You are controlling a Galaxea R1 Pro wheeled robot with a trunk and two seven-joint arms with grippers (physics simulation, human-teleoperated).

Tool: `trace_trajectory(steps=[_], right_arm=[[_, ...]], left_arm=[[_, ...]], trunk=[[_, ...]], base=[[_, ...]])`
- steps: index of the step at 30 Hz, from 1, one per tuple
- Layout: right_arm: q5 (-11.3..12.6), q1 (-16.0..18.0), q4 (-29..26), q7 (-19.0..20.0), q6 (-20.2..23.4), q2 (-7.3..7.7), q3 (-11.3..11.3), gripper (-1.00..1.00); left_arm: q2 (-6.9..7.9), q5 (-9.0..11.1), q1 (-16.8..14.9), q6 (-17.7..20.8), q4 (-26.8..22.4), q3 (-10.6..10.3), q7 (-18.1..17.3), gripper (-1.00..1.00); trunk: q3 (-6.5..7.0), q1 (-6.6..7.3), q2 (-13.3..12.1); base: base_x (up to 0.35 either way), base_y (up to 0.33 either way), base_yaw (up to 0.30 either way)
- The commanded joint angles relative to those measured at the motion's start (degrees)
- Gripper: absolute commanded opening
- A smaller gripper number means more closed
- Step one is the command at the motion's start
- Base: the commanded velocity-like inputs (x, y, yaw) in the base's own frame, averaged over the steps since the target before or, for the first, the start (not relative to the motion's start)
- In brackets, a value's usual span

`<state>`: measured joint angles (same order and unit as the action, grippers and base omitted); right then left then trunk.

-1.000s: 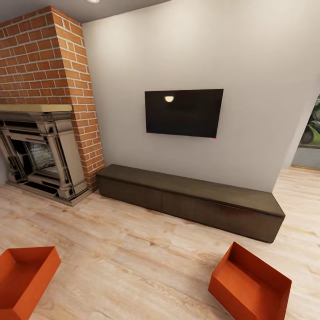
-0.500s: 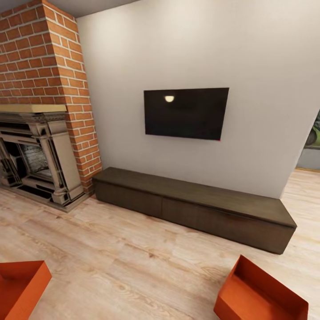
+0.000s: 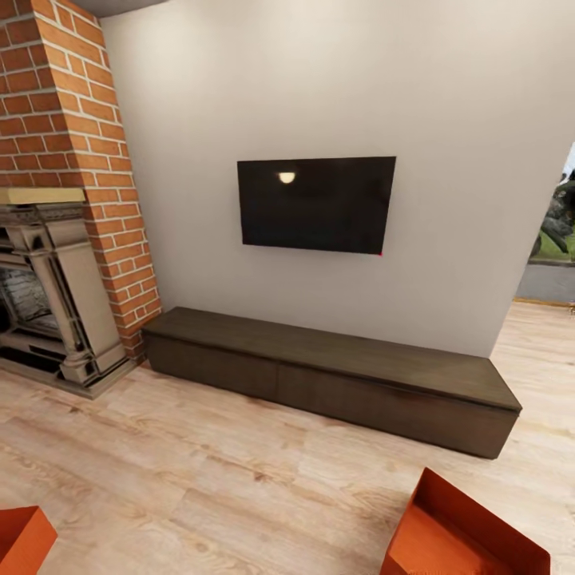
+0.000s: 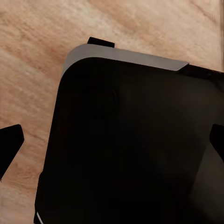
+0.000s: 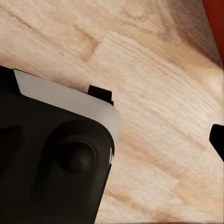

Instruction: Move the two storage containers from the living room to the garage. In the garage, place one container on the floor and stack the other container on top of it (either order is fine).

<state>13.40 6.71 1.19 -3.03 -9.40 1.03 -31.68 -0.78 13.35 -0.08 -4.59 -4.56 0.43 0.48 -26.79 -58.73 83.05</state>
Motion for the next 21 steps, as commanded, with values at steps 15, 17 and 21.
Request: trace_trajectory(steps=[15,17,21], right_arm=[[0.58,0.06,0.13,-0.04,-0.24,0.02,-0.49,1.00],[0.58,0.06,0.13,-0.04,-0.24,0.02,-0.49,1.00],[0.61,0.06,0.13,-0.04,-0.24,0.02,-0.49,1.00]], left_arm=[[-0.01,0.27,-0.01,-0.16,0.03,0.01,0.05,1.00],[-0.01,0.27,-0.01,-0.16,0.03,0.01,0.05,1.00],[-0.01,0.27,-0.01,-0.16,0.03,0.01,0.05,1.00]], trunk=[[-0.06,0.00,0.03],[-0.06,0.00,0.03],[-0.06,0.00,0.03]], base=[[0.003,0.000,-0.245],[0.000,0.000,-0.245],[0.000,0.000,-0.245]])
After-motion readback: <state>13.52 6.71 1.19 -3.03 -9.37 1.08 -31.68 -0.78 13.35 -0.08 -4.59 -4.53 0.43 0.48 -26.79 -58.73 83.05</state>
